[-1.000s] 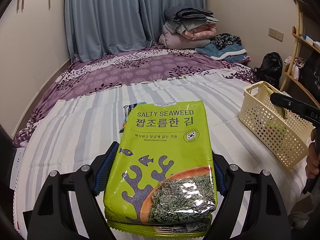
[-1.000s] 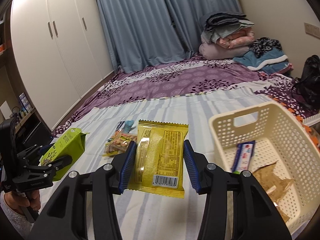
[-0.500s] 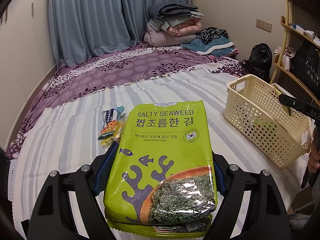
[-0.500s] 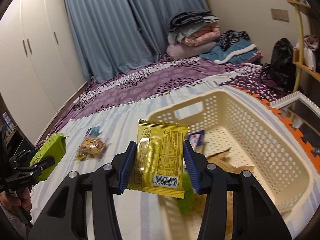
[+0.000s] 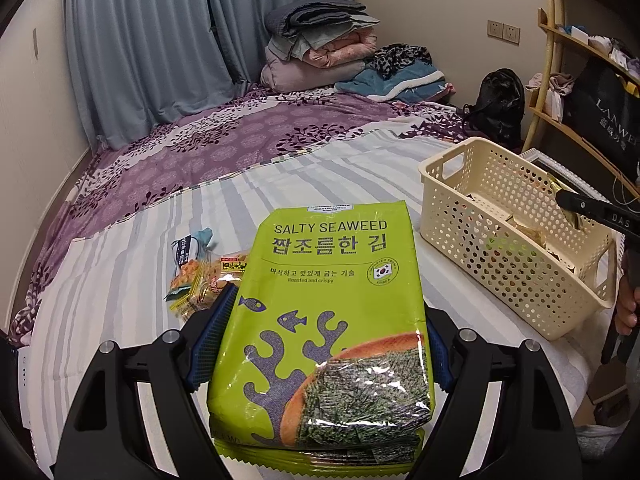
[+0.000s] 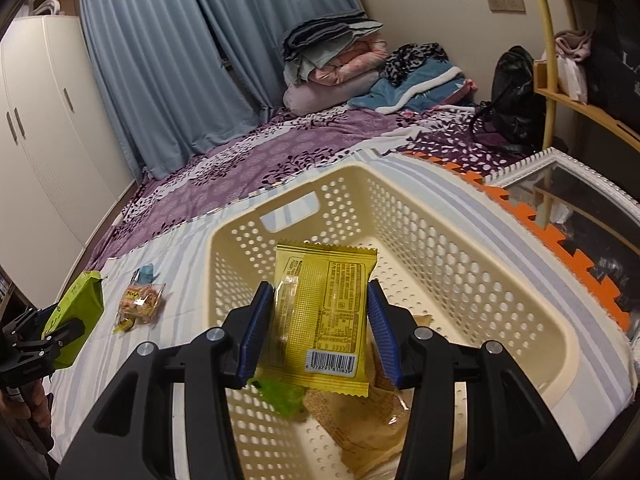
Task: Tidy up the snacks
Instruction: 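Open the right gripper to drop the yellow pack into the basket, then lower the seaweed pack into the basket and open the left gripper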
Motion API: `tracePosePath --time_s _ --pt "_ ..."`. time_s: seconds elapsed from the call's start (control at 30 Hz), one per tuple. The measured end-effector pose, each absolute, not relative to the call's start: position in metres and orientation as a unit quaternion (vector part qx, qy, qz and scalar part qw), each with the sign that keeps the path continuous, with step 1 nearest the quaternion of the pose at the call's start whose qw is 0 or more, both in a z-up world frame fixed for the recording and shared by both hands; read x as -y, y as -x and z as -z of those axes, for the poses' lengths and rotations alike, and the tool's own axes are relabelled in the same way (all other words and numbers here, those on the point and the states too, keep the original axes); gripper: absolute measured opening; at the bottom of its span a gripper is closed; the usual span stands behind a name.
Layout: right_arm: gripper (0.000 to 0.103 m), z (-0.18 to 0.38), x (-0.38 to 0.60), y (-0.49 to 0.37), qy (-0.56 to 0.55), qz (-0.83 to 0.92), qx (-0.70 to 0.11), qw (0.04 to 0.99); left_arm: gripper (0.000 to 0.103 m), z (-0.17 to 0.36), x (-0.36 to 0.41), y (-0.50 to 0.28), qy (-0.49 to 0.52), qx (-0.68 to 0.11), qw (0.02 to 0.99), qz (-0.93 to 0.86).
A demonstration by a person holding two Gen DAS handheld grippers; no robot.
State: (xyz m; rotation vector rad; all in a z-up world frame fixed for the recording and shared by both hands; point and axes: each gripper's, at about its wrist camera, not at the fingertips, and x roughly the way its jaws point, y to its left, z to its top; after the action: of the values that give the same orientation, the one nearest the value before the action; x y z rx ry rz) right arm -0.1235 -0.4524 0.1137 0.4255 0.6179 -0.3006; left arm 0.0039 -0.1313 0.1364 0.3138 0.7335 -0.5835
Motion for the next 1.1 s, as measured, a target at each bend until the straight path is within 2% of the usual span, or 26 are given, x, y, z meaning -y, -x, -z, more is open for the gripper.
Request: tracePosePath --time_s 0.13,0.2,0.57,0.73,1.1 --pt "0.053 -0.111 0.464 0.13 -0.221 0.149 -0.3 0.916 0.082 -0.139 0.144 -0.003 -0.159 -0.348 0.878 0.289" --pt "0.074 -0.11 0.468 0.133 -0.23 0.151 -0.296 0.915 0.082 -0.141 0.151 -0.003 -0.162 -0.346 0.876 0.294" --pt "0.074 -0.11 0.477 0.145 -0.235 0.162 -0.272 0.919 0.082 -0.154 0.195 0.005 -0.178 -0.328 0.869 0.327" --pt "0.082 -0.111 0.475 0.148 -0.228 0.173 -0.262 0.922 0.082 -0.162 0.225 0.009 -0.185 -0.312 0.863 0.351" --pt "0.082 -0.12 0.476 0.163 -0.208 0.198 -0.235 0.929 0.082 -0.163 0.3 0.012 -0.188 -0.316 0.83 0.42"
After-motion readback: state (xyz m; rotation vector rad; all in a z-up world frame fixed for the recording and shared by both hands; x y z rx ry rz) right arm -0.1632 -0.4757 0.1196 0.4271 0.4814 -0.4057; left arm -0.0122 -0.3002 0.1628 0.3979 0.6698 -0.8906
